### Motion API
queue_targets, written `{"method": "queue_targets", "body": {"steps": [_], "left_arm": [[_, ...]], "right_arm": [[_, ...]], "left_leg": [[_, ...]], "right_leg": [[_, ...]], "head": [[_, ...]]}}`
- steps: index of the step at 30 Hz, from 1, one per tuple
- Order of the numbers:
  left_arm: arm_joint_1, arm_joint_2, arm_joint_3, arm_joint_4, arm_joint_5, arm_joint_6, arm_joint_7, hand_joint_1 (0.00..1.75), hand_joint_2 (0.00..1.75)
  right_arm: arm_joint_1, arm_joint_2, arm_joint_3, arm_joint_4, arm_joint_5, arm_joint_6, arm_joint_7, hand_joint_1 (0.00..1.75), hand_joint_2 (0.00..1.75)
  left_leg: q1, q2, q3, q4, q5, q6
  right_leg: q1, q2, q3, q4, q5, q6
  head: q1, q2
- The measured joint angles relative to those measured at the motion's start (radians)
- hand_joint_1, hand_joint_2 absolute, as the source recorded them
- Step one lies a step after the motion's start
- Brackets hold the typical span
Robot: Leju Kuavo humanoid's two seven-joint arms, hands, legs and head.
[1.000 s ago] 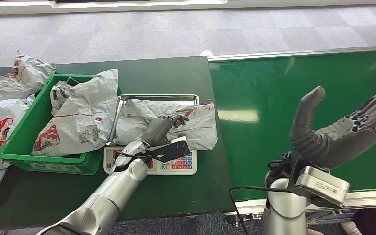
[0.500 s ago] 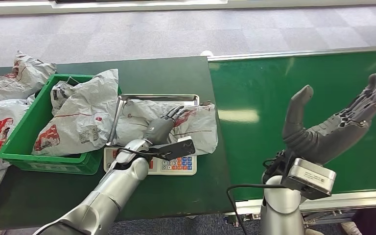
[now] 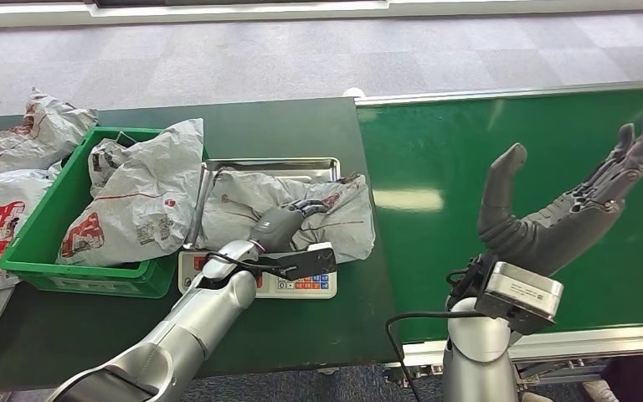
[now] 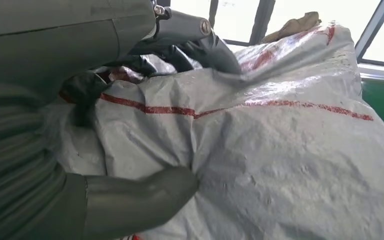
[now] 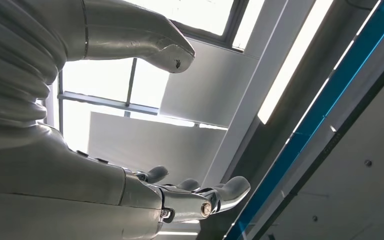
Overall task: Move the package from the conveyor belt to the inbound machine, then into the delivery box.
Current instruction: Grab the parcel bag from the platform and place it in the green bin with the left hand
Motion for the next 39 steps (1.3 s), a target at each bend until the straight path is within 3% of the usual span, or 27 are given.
{"method": "queue_targets", "body": {"steps": [11, 17, 21, 25, 30, 33, 37, 39], "left_arm": [[0.001, 0.001, 0.004, -0.029, 0.035, 0.017, -0.038, 1.75, 1.75], [0.029, 0.001, 0.045, -0.107, 0.156, 0.045, -0.123, 1.75, 1.75], [0.073, 0.001, 0.112, -0.241, 0.263, 0.178, -0.153, 1.75, 1.75], [0.093, 0.005, 0.16, -0.33, 0.252, 0.28, -0.139, 1.75, 1.75], [0.097, 0.022, 0.233, -0.415, -0.007, 0.504, -0.075, 1.75, 1.75], [0.092, 0.025, 0.324, -0.483, -0.152, 0.53, -0.089, 1.75, 1.75], [0.073, 0.008, 0.498, -0.643, -0.318, 0.535, -0.214, 1.75, 1.75], [0.055, 0.003, 0.584, -0.717, -0.41, 0.536, -0.223, 1.75, 1.75]], "right_arm": [[0.0, 0.0, 0.0, 0.002, 0.0, 0.0, 0.0, 0.0, 1.75], [0.0, 0.0, 0.0, 0.002, -0.003, 0.0, 0.0, 0.0, 1.75], [0.0, 0.0, -0.003, 0.005, -0.021, 0.0, -0.008, 0.0, 1.75], [0.002, 0.0, -0.013, 0.008, -0.029, 0.0, -0.016, 0.0, 1.75], [0.001, 0.0, -0.018, 0.019, -0.041, 0.0, -0.019, 0.0, 1.75], [0.001, 0.0, -0.02, 0.027, -0.05, 0.0, -0.021, 0.0, 1.75], [-0.002, 0.0, -0.025, 0.041, -0.064, 0.0, -0.021, 0.0, 1.75], [-0.005, 0.0, -0.026, 0.048, -0.068, 0.0, -0.021, 0.0, 1.75]], "left_leg": [[0.0, 0.0, -0.001, 0.0, 0.0, 0.0], [0.0, 0.0, -0.001, 0.0, 0.0, 0.0], [0.0, 0.0, -0.002, 0.0, 0.0, 0.0], [0.0, 0.0, -0.002, 0.0, 0.0, 0.0], [0.0, 0.001, -0.002, 0.0, 0.0, 0.0], [0.0, 0.0, -0.002, 0.0, 0.0, -0.001], [0.001, 0.001, -0.002, 0.0, 0.001, -0.001], [0.001, 0.001, -0.002, 0.0, 0.001, -0.001]], "right_leg": [[0.0, 0.0, -0.001, 0.0, 0.0, 0.0], [0.0, 0.0, -0.002, 0.0, 0.0, 0.0], [0.0, 0.001, -0.002, 0.0, 0.0, 0.0], [0.0, 0.0, -0.002, 0.0, 0.0, 0.0], [0.0, 0.001, -0.002, 0.0, 0.0, 0.0], [0.001, 0.001, -0.002, 0.0, 0.0, 0.0], [0.001, 0.002, -0.004, 0.001, 0.0, -0.001], [0.001, 0.002, -0.004, 0.001, 0.0, -0.001]], "head": [[0.0, 0.0], [0.0, 0.0], [0.0, 0.0], [0.0, 0.0], [0.0, 0.0], [0.0, 0.0], [0.0, 0.0], [0.0, 0.0]]}}
